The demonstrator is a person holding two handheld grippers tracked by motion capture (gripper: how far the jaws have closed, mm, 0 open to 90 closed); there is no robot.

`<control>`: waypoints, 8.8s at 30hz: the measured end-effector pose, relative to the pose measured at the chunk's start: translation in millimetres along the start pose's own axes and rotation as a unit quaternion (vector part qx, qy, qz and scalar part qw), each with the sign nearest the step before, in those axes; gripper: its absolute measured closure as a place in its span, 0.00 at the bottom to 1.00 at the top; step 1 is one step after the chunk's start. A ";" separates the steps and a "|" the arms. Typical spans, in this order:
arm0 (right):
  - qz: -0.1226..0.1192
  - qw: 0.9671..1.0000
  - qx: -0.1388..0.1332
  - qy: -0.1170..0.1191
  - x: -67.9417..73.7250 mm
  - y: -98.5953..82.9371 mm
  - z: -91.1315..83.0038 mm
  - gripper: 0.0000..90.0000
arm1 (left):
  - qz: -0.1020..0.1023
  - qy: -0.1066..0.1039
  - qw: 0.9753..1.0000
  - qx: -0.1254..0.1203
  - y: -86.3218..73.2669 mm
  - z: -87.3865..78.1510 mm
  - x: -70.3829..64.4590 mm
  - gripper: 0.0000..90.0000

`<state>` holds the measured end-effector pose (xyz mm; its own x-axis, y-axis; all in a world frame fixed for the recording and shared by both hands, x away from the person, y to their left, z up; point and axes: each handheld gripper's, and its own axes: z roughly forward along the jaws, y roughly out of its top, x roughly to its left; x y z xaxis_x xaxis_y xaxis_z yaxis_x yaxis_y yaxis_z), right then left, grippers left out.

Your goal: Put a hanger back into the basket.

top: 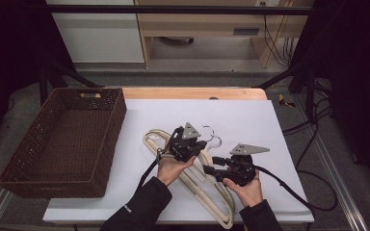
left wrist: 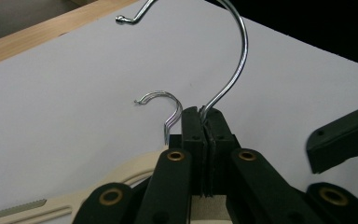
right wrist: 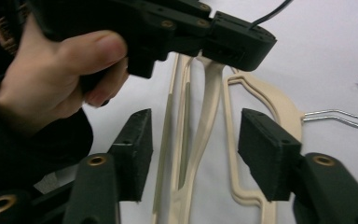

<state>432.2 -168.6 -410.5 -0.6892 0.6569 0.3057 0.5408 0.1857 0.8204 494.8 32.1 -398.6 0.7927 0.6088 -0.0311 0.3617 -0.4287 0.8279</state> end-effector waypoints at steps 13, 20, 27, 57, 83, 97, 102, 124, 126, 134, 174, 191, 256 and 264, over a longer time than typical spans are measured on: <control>0.022 0.999 0.040 0.014 3.5 4.1 32.0 0.88 | -0.004 -0.009 1.000 -0.016 -4.1 -15.6 0.4 0.98; 0.061 0.997 0.045 0.022 3.1 5.0 32.1 0.95 | -0.006 -0.021 0.999 -0.029 -4.0 -32.3 4.3 0.87; 0.083 0.995 0.047 0.039 5.1 6.4 30.4 0.96 | -0.008 -0.025 0.998 -0.057 -8.5 -76.1 17.6 0.46; -0.048 0.990 0.057 0.123 21.5 29.2 13.5 0.97 | 0.063 -0.023 0.998 -0.011 -54.1 -114.8 16.1 0.36; -0.076 0.983 0.081 0.148 24.6 26.4 15.7 0.95 | 0.121 -0.022 0.991 0.046 -54.2 -103.6 11.8 0.75; -0.119 0.991 0.020 0.059 25.9 27.3 9.3 0.61 | 0.105 -0.075 0.990 0.061 -54.7 -104.3 2.1 0.92; -0.124 0.992 -0.011 0.028 25.6 29.9 -2.0 0.47 | 0.092 -0.071 0.992 0.047 -53.9 -109.2 -0.2 0.96; -0.067 0.990 -0.086 -0.092 -14.3 7.4 -54.5 0.08 | 0.022 0.006 0.998 -0.050 -34.2 -177.9 17.6 0.96; -0.062 0.989 -0.092 -0.101 -16.5 6.3 -58.1 0.07 | 0.020 0.012 0.998 -0.058 -29.1 -189.4 20.8 0.96; -0.060 0.987 -0.096 -0.115 -21.4 2.7 -66.0 0.06 | 0.034 0.038 0.996 -0.078 -5.6 -232.8 31.3 0.96; -0.060 0.986 -0.086 -0.129 -26.0 -2.1 -72.0 0.05 | -0.047 0.149 0.987 -0.028 -59.8 -311.3 207.5 0.96; -0.059 0.986 -0.084 -0.130 -26.3 -2.2 -72.2 0.05 | -0.087 0.153 0.984 0.000 -109.2 -313.5 235.3 0.96; -0.057 0.987 -0.087 -0.123 -24.6 -2.2 -72.0 0.06 | -0.241 0.267 0.928 0.092 -159.6 -285.6 265.7 0.32; -0.055 0.987 -0.090 -0.125 -25.1 -1.8 -73.3 0.06 | -0.189 0.244 0.950 -0.040 -119.8 -308.5 225.1 0.25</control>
<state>413.1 -239.0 -384.2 -0.5873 0.8032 0.0993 0.3591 0.1486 0.9214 478.5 426.4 -332.0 0.2848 0.9545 -0.0884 0.5224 -0.0772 0.8492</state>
